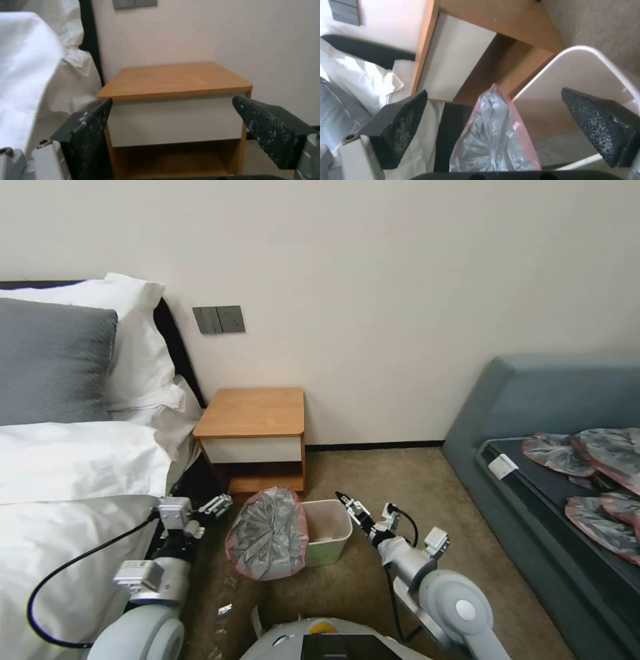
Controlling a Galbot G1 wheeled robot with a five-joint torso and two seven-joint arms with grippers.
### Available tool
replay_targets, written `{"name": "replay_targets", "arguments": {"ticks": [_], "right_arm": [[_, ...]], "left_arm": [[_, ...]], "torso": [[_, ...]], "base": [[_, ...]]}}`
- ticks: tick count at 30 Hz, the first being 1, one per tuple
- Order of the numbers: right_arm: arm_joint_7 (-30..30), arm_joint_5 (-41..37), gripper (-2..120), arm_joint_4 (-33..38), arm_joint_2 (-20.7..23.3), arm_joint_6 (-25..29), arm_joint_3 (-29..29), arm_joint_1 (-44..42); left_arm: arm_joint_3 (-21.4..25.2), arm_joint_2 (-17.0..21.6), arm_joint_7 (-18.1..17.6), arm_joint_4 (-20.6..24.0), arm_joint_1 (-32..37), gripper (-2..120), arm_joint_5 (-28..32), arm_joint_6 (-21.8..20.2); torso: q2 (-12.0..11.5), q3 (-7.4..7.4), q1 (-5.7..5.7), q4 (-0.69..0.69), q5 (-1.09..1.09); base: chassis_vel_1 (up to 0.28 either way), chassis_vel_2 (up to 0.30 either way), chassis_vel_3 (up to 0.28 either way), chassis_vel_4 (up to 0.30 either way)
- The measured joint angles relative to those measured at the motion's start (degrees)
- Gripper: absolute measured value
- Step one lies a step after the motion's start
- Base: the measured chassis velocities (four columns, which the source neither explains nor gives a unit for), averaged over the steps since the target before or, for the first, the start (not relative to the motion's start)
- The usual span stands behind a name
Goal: Pick up the garbage bag from the table and place it over the trash can.
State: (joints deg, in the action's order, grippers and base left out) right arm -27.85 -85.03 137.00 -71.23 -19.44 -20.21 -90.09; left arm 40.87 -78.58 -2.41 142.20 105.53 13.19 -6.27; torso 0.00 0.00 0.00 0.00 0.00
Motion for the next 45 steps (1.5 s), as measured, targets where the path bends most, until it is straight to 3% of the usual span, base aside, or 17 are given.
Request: {"name": "replay_targets", "arguments": {"ticks": [7, 13, 15, 20, 29, 45], "right_arm": [[0.0, 0.68, 100, 0.5, -0.92, 0.01, -0.95, -0.61], [0.0, 0.95, 100, 1.18, -1.33, 0.04, -2.16, -0.91], [-0.01, 1.02, 100, 1.42, -1.43, 0.09, -3.37, -1.21], [-0.03, 1.04, 100, 1.62, -1.58, 0.11, -4.46, -1.65], [-0.03, 2.41, 100, 0.15, -2.36, 0.3, -4.71, -1.61], [-0.03, 4.39, 100, -1.83, -4.17, 1.26, -3.8, -0.99]], "left_arm": [[-2.98, 0.81, -1.21, -0.76, 0.06, 95, -0.83, -2.37], [-8.68, 1.69, -2.55, -1.93, 0.35, 94, -2.64, -4.63], [-13.33, 2.45, -5.22, -3.95, 0.38, 92, -4.54, -6.82], [-16.73, 3.63, -9.63, -6.65, -0.4, 85, -4.76, -9.21], [-18.65, 4.34, -14.49, -11.55, -3.64, 67, -3.31, -11.97], [-19.86, 6.57, -15.93, -17.92, -10.76, 67, 3.03, -14.19]], "torso": [[0.0, 0.0, 0.0, 0.0, 0.0], [0.0, 0.01, 0.0, 0.0, 0.0], [0.0, 0.01, 0.0, 0.01, 0.0], [0.0, 0.0, 0.0, 0.0, 0.0], [0.0, 0.01, 0.0, 0.0, 0.0], [0.0, 0.01, 0.0, 0.0, 0.0]], "base": [[0.0, 0.0, 0.0, 0.0], [0.0, 0.0, 0.0, 0.0], [0.0, 0.0, 0.0, 0.0], [0.0, 0.0, 0.0, 0.0], [0.0, 0.0, 0.0, 0.0], [0.0, 0.0, 0.0, 0.0]]}}
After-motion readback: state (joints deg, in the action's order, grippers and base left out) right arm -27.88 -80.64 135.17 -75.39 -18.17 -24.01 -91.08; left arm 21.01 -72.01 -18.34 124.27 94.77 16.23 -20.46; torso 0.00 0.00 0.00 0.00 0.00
